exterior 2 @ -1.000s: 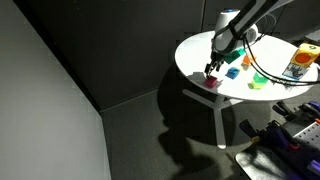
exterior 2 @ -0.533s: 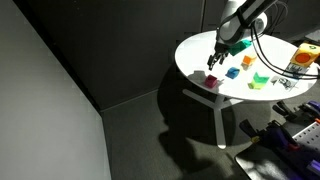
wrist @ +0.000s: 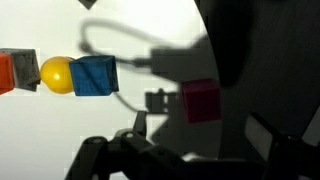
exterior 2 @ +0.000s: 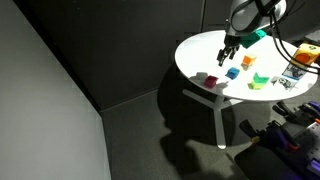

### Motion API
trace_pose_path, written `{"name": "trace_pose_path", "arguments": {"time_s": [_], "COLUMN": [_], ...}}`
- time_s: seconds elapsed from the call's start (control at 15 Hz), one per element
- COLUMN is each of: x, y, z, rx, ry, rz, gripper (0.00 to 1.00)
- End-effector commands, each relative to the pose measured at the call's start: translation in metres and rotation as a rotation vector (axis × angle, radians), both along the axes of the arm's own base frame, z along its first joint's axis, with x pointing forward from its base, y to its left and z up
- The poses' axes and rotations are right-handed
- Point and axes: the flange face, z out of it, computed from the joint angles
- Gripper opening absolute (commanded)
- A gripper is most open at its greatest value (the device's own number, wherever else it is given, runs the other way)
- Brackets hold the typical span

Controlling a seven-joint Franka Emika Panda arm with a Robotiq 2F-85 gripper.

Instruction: Pick up the pink block and place it at the edge of the table

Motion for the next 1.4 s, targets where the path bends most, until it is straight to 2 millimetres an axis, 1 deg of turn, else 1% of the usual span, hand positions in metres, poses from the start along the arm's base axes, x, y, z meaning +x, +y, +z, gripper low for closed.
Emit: {"name": "trace_pose_path", "arguments": {"time_s": [0.0, 0.33, 0.67, 1.0, 1.33], "x": [-0.028, -0.054, -0.075, -0.088, -0.097], "y": [-0.001, 0.0, 0.0, -0.003, -0.008], "z": [0.028, 0.048, 0.071, 0.093, 0.113], "rx": [-0.034, -0.018, -0.013, -0.017, 0.021], "ry": [0.034, 0.101, 0.142, 0.115, 0.07], "rz": [0.011, 0.047, 0.09, 0.072, -0.007], "gripper": [1.0, 1.0, 1.0, 1.0, 1.0]}}
